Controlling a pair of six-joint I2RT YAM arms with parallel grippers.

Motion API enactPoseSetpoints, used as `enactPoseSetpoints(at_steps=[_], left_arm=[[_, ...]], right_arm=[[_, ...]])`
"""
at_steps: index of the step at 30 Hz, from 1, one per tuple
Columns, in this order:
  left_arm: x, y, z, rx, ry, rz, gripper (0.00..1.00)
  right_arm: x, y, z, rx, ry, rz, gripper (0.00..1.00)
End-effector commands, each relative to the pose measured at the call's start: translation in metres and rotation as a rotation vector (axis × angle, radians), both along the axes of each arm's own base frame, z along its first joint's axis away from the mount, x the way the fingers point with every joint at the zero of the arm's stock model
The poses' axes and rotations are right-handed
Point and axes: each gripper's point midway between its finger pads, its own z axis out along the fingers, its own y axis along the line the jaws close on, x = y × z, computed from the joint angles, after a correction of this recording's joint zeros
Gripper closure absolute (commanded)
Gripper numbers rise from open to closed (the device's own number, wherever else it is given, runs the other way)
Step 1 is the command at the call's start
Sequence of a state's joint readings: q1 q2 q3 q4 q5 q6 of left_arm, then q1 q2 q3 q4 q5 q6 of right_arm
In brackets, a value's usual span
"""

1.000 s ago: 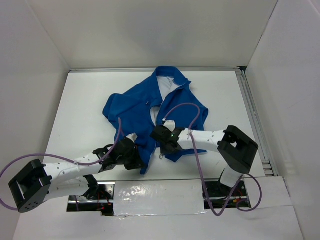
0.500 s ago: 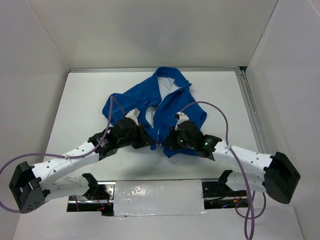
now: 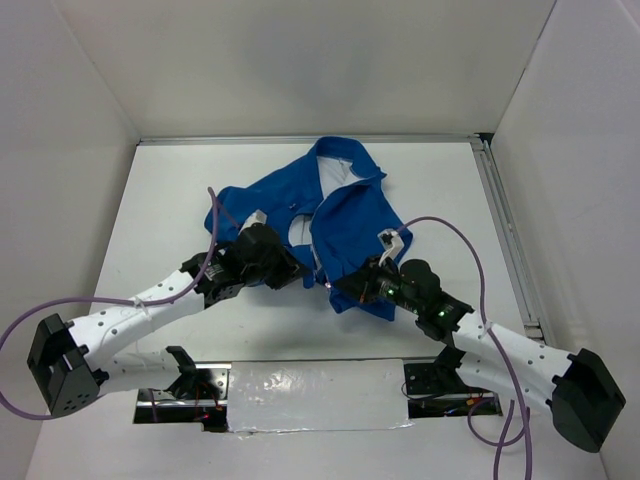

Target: Zip up the jacket

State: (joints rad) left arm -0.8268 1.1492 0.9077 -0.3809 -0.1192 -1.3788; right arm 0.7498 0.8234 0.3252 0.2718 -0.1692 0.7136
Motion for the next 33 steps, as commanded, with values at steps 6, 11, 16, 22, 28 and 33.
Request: enactPoseSetpoints(at_steps=[6,11,16,22,28,33], left_arm=[[0.008,-0.002,0.015,-0.132,0.043,0.128,1.0],[0.008,0.0,0.011,-0.143,0.077,0.173,1.0],[0.011,-0.002,0.011,-0.18,0.086,0.204,1.0],[0.01,-0.001,0.015,-0.217,0.094,0.222,1.0],[0.014,-0.003,0.026,-0.272,0.067,0.234,1.0],[0.016,-0.002,0.024,-0.283,0.058,0.246,1.0]], right_arm=[[-0.002,0.018,0.048,0.184,-0.105,0.071,1.0],[-0.006,0.02,0.051,0.215,-0.108,0.079,1.0],[-0.006,0.019,0.048,0.201,-0.103,0.064,1.0],[-0.005,0.016,0.048,0.211,-0.099,0.049,1.0],[-0.007,0.02,0.043,0.204,-0.082,0.052,1.0],[-0.008,0.02,0.046,0.21,-0.092,0.053,1.0]])
